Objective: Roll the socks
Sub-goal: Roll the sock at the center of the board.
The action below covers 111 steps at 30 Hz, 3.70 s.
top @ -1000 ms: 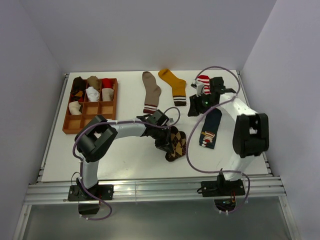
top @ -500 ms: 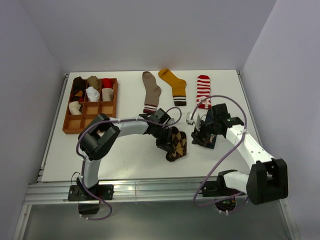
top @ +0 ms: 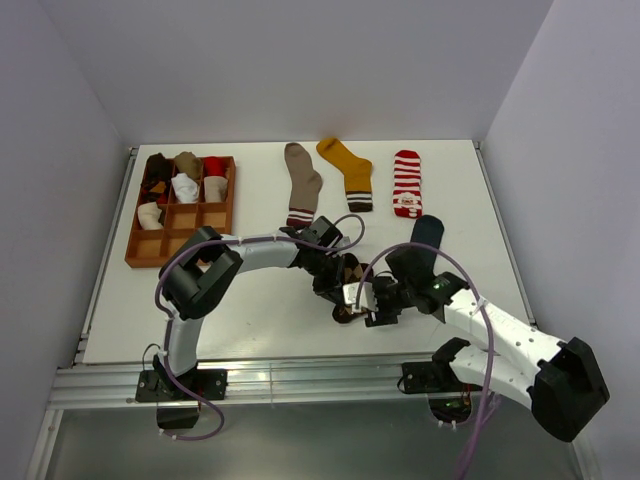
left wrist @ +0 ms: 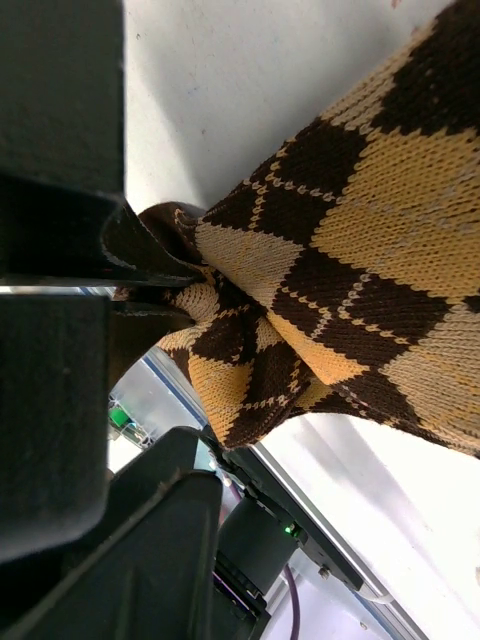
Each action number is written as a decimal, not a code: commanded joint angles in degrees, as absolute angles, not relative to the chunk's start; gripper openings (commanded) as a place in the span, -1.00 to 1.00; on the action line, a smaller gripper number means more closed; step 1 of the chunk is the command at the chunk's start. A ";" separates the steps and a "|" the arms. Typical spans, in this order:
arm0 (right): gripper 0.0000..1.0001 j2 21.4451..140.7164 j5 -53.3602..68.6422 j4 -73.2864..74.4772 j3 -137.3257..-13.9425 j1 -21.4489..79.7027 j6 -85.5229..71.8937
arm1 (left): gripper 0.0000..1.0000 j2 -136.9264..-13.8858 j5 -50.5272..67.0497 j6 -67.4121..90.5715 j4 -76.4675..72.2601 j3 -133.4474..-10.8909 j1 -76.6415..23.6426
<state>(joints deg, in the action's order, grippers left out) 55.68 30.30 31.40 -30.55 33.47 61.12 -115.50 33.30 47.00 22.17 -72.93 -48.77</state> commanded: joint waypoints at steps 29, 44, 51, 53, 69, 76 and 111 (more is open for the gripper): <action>-0.29 73.74 10.02 13.28 -29.97 49.66 55.81 | -0.99 -115.58 30.15 44.21 24.87 -71.54 -49.13; -0.74 74.97 10.19 10.81 -27.51 49.75 55.02 | -0.15 -105.21 21.72 45.88 22.68 -71.63 -42.46; -0.75 75.15 10.37 10.20 -27.68 50.01 55.11 | -0.04 -111.26 26.00 36.23 16.99 -75.85 -40.61; -0.75 75.32 10.28 10.28 -27.86 50.01 55.11 | -0.02 -112.32 28.99 34.46 15.21 -75.59 -40.69; -0.76 75.59 9.32 10.46 -28.04 50.36 54.58 | 0.05 -124.88 39.11 24.09 13.36 -82.79 -41.66; -0.77 76.20 8.79 10.55 -28.39 50.27 54.84 | -0.06 -127.53 39.29 24.61 14.41 -85.78 -42.01; -0.84 75.76 7.12 9.41 -30.85 50.19 56.16 | -0.99 -113.30 33.50 34.27 0.44 -67.08 -36.13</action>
